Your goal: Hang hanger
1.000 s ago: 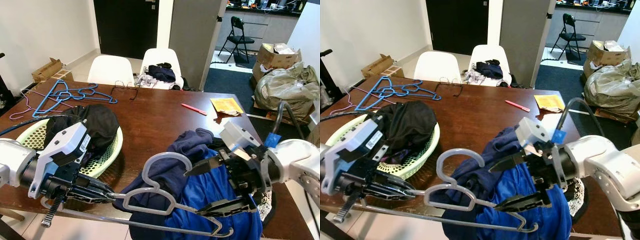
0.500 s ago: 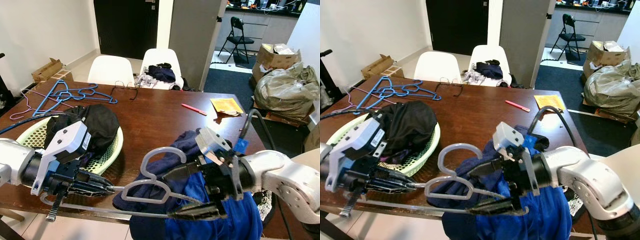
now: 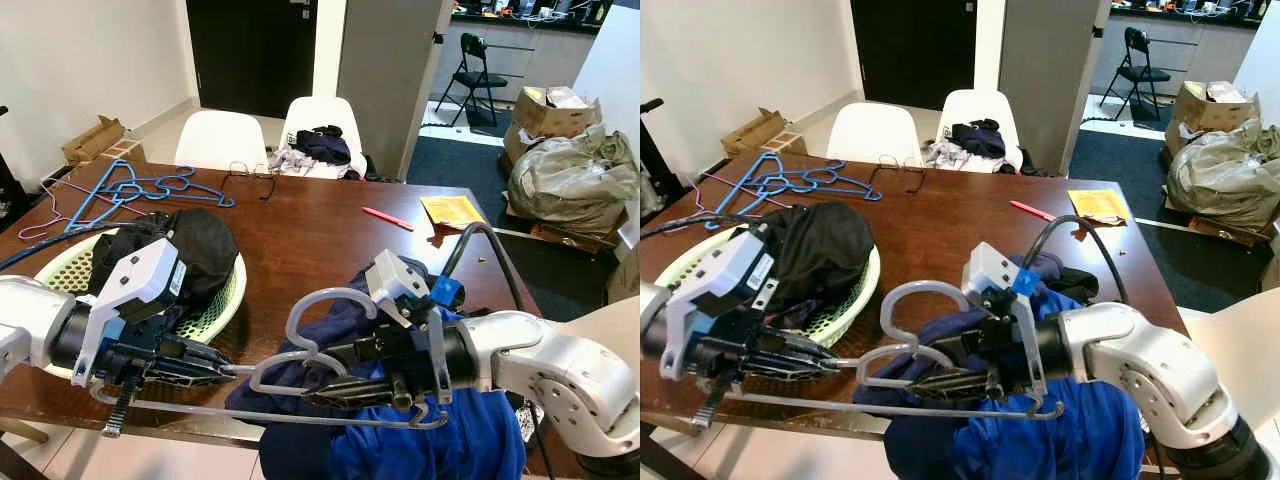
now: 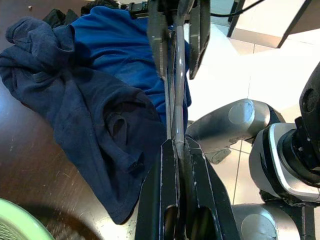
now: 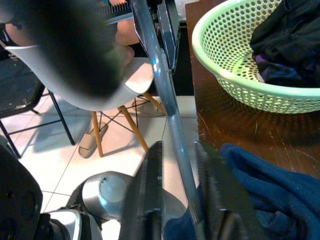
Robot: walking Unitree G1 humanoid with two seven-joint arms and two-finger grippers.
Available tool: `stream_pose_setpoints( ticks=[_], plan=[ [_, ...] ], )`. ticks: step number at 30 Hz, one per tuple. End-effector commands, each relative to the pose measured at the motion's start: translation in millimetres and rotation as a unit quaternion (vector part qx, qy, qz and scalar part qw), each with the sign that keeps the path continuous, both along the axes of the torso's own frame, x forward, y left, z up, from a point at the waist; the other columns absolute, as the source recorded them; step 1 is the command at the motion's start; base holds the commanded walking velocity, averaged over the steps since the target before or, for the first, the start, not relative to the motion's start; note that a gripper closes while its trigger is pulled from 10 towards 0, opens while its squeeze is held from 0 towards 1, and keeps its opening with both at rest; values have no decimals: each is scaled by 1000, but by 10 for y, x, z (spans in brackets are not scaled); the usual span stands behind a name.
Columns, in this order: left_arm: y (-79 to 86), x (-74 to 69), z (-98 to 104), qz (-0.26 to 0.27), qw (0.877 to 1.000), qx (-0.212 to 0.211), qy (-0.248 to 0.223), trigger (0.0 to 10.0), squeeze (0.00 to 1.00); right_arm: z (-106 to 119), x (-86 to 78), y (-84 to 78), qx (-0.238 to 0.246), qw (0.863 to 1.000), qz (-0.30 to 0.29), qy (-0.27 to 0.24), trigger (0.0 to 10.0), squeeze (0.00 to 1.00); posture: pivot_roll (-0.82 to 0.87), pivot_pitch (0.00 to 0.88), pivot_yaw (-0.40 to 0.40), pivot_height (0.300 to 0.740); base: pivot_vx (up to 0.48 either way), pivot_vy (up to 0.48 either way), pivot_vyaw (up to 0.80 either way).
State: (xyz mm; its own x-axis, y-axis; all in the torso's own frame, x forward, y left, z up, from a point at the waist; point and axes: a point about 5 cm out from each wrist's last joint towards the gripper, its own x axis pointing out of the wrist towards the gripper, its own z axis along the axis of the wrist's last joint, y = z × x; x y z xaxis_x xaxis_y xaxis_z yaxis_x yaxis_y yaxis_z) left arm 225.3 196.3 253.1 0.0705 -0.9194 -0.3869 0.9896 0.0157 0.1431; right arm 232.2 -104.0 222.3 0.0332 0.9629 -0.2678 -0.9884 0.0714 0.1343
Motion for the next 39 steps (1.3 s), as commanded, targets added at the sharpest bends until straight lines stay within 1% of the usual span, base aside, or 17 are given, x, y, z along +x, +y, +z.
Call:
stream_pose_setpoints(
  ticks=[1, 7, 14, 15, 17, 20, 26, 27, 28, 29, 30, 32, 33, 35, 36, 37, 39],
  plan=[
    [-36, 20, 6, -5, 1000, -9, -12, 10000, 0, -3, -59, 46, 0, 1000, 11, 5, 0, 0, 48, 0, -24, 740, 0, 0, 0],
    [-61, 42, 4, 0, 1000, -16, -20, 10000, 0, -6, -58, 79, 4, 1000, 6, 9, 0, 0, 41, 0, -24, 740, 0, 0, 0],
    [-126, 92, 10, 21, 998, -48, -23, 10000, 0, -27, -4, 86, 1, 1000, -16, 2, 0, 0, 42, 0, -22, 740, 0, 0, 0],
    [-147, 101, 21, 25, 998, -64, -16, 10000, 1000, -23, 18, 80, 2, 1000, -24, -1, 0, 0, 42, 0, -22, 740, 0, 0, 0],
    [-162, 105, 29, 27, 997, -75, -11, 10000, 1000, -20, 33, 75, 4, 1000, -30, -4, 0, 0, 42, 0, -22, 740, 0, 0, 0],
    [-155, 37, 65, 13, 994, -108, 5, 10000, 1000, 30, 83, 19, 28, 999, -44, -16, 0, 0, 40, 0, -24, 740, 0, 0, 0],
    [-79, 17, 86, 17, 994, -109, 10, 10000, 1000, 52, 99, -40, 39, 998, -47, -20, 0, 0, 41, 0, -25, 740, 0, 0, 0],
    [99, 33, 107, 47, 996, -79, -1, 10000, 1000, 59, 127, -130, 39, 997, -59, -26, 0, 0, 45, 0, -31, 740, 0, 0, 0],
    [99, 33, 107, 47, 996, -79, -1, 10000, 1000, 59, 127, -130, 39, 997, -59, -26, 0, 0, 45, 0, -31, 740, 0, 0, 0],
    [298, 58, 168, 84, 995, -51, -25, 10000, 1000, 70, 179, -245, 35, 995, -82, -36, 0, 0, 50, 0, -30, 740, 0, 0, 0],
    [298, 58, 168, 84, 995, -51, -25, 10000, 1000, 70, 179, -245, 35, 995, -82, -36, 0, 0, 50, 0, -30, 740, 0, 0, 0],
    [611, 114, 385, 168, 981, -30, -92, 10000, 1000, 92, 381, -512, 11, 983, -171, -70, 0, 0, 52, 0, -31, 740, 0, 0, 0],
    [611, 114, 385, 168, 981, -30, -92, 10000, 1000, 92, 381, -512, 11, 983, -171, -70, 0, 0, 52, 0, -31, 740, 0, 0, 0],
    [747, 221, 534, 250, 954, -46, -156, 10000, 1000, 118, 619, -723, -1, 954, -282, -102, 0, 0, 57, 0, -30, 740, 0, 0, 0],
    [747, 221, 534, 250, 954, -46, -156, 10000, 1000, 118, 619, -723, -1, 954, -282, -102, 0, 0, 57, 0, -30, 740, 0, 0, 0],
    [786, 348, 570, 325, 921, -81, -199, 10000, 1000, 129, 788, -858, 12, 917, -380, -118, 0, 0, 56, 0, -29, 740, 0, 0, 0],
    [786, 348, 570, 325, 921, -81, -199, 10000, 1000, 129, 788, -858, 12, 917, -380, -118, 0, 0, 56, 0, -29, 740, 0, 0, 0]
  ],
)
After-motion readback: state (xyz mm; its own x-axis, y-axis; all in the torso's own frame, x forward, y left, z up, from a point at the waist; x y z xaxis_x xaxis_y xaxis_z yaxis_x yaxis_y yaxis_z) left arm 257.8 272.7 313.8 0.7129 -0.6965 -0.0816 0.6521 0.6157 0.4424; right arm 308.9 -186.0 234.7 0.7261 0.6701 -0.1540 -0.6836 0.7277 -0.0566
